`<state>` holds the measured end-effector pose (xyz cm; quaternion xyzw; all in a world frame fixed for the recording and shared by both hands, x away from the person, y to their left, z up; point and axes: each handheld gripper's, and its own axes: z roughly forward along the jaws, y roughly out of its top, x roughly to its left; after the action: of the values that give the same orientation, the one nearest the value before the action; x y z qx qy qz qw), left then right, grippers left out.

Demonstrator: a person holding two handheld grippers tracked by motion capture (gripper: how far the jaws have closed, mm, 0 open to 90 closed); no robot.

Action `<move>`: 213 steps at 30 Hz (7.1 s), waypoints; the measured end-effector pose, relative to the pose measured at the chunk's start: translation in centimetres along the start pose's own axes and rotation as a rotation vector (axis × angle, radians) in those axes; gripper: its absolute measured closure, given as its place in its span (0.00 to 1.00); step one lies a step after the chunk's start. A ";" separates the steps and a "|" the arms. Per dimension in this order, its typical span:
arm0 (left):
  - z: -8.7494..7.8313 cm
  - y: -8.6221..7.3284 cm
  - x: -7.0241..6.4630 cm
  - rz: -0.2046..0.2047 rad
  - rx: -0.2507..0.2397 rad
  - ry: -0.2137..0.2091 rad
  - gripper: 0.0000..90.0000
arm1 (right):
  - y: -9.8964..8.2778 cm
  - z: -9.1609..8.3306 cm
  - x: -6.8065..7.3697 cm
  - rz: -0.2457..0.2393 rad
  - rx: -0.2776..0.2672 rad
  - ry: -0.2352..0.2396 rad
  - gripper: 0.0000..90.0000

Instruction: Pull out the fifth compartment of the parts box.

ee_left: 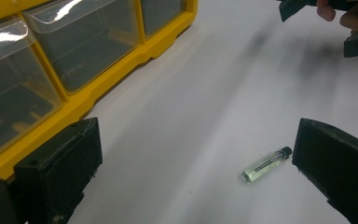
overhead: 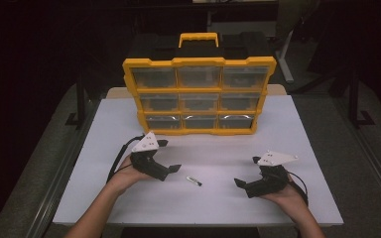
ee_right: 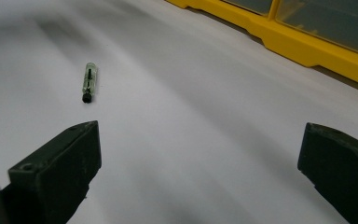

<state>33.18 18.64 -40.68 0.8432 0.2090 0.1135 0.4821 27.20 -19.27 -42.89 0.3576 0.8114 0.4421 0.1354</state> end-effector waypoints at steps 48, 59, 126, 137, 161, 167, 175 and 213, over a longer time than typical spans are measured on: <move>3.3 1.8 0.1 0.036 -0.025 -0.031 0.02 | -0.3 0.3 -0.5 -0.007 -0.015 0.000 0.00; 3.8 1.9 0.4 0.032 -0.025 -0.032 0.02 | -0.4 0.4 -0.5 -0.009 -0.006 0.005 0.00; 6.3 3.1 0.5 0.116 -0.073 -0.031 0.02 | -0.3 0.4 -0.5 -0.021 -0.012 0.014 0.00; 6.6 3.0 0.3 0.152 -0.057 -0.030 0.02 | -0.4 0.5 -0.5 -0.023 -0.008 0.015 0.00; 6.6 3.2 -0.2 0.258 -0.063 0.021 0.02 | -0.3 0.5 -0.4 -0.024 -0.010 0.017 0.00; 6.6 3.2 -0.4 0.281 -0.064 0.032 0.02 | -0.3 0.5 -0.4 -0.025 -0.009 0.015 0.00; 6.7 3.1 -0.5 0.310 -0.055 0.045 0.02 | -0.3 0.5 -0.3 -0.026 -0.011 0.015 0.00; 7.3 3.0 -1.7 0.471 -0.030 0.117 0.02 | -0.3 0.5 -0.3 -0.034 -0.013 0.015 0.00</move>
<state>35.28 10.98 -41.81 0.8535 0.0322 0.2744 0.4419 27.53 -19.30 -43.47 0.3394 0.8154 0.4479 0.1390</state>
